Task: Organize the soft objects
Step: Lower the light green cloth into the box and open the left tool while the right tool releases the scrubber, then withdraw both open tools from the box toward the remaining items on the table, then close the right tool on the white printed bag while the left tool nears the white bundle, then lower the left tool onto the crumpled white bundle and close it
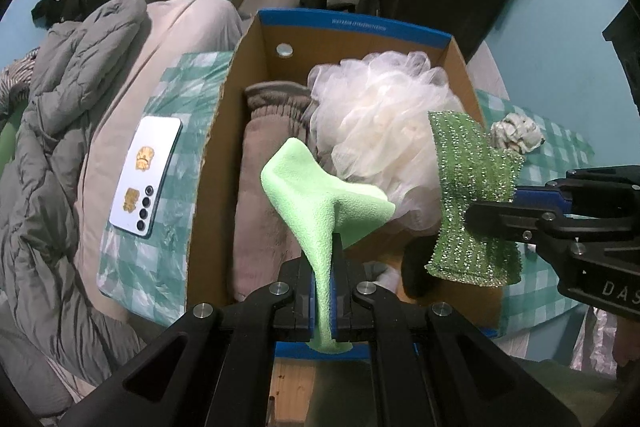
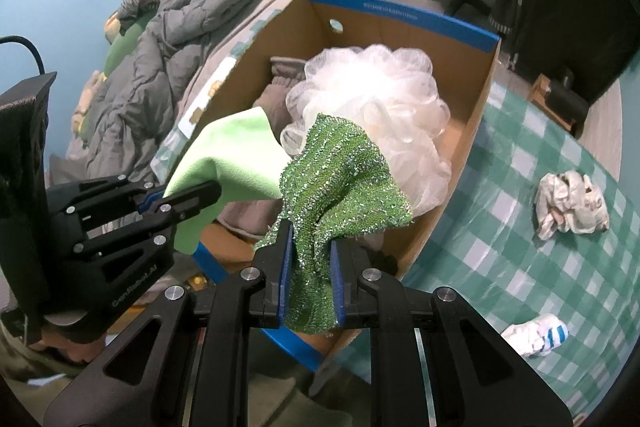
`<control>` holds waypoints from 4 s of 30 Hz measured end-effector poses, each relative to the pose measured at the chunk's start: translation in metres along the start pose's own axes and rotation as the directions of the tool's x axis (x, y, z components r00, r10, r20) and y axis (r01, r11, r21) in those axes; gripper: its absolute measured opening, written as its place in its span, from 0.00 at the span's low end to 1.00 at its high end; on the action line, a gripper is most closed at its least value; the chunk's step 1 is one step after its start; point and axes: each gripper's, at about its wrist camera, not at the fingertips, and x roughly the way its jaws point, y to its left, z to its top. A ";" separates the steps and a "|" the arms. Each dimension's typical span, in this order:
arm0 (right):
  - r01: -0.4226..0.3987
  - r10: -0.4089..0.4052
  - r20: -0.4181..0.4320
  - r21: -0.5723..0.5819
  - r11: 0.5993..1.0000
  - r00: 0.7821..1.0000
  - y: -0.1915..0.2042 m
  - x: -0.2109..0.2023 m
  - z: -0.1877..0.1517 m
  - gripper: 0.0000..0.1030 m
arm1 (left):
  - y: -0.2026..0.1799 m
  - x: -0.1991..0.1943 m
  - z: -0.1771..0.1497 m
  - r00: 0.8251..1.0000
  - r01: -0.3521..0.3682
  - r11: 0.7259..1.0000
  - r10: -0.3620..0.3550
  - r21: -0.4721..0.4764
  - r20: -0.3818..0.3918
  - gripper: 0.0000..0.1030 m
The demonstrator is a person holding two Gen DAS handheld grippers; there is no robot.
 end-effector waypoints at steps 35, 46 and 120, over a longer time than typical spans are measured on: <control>0.061 -0.064 0.043 0.060 0.996 0.997 -0.022 -0.033 -0.017 0.62 | -0.030 -0.020 -0.007 1.000 -0.006 0.998 0.004 0.055 0.030 0.53; 0.119 -0.129 0.053 0.154 0.981 0.990 -0.059 -0.054 -0.036 0.63 | -0.056 -0.029 0.008 0.998 0.033 0.995 -0.039 0.096 0.055 0.56; 0.275 -0.236 -0.142 0.433 0.858 0.961 -0.243 -0.006 -0.156 0.37 | -0.242 0.089 0.042 0.987 0.103 0.891 -0.038 0.441 -0.155 0.70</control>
